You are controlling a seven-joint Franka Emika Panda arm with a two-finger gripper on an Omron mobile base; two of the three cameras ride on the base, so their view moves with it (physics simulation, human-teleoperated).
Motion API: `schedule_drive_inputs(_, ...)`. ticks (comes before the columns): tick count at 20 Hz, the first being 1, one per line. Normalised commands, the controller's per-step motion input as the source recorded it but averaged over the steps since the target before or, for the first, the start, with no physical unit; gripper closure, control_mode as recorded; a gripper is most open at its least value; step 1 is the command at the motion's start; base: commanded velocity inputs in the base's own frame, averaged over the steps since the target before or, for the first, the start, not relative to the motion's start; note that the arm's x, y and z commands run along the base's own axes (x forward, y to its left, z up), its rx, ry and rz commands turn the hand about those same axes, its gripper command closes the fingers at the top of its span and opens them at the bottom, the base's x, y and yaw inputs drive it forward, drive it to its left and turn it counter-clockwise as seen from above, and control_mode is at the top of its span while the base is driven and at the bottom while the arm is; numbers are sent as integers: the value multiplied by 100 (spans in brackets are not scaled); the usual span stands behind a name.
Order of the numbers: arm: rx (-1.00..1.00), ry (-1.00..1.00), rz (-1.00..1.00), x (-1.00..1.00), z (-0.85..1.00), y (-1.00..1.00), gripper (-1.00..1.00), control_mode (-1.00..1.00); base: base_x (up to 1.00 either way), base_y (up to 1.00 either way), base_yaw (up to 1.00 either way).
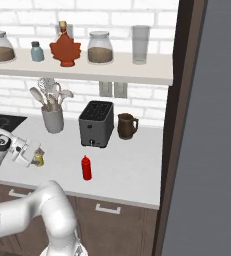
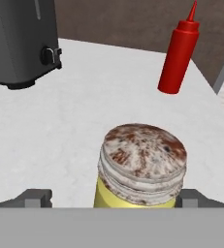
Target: Put the shaker and condiment bottle from the counter next to their counterparts in the cabinet.
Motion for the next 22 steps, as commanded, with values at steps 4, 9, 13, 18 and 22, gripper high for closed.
schedule_drive_inputs(4,0,5,0,2,-4,3,100,-100,0,0,0)
schedule_drive_inputs(9,0,0,3,0,8,3,100,-100,0,0,0)
schedule_drive_inputs(13,-4,0,19,0,77,24,100,-100,0,0,0)
schedule_drive_inputs(18,-15,-7,23,-4,99,36,100,-100,0,0,0)
schedule_drive_inputs(22,-14,-7,24,-20,81,49,100,-100,0,0,0)
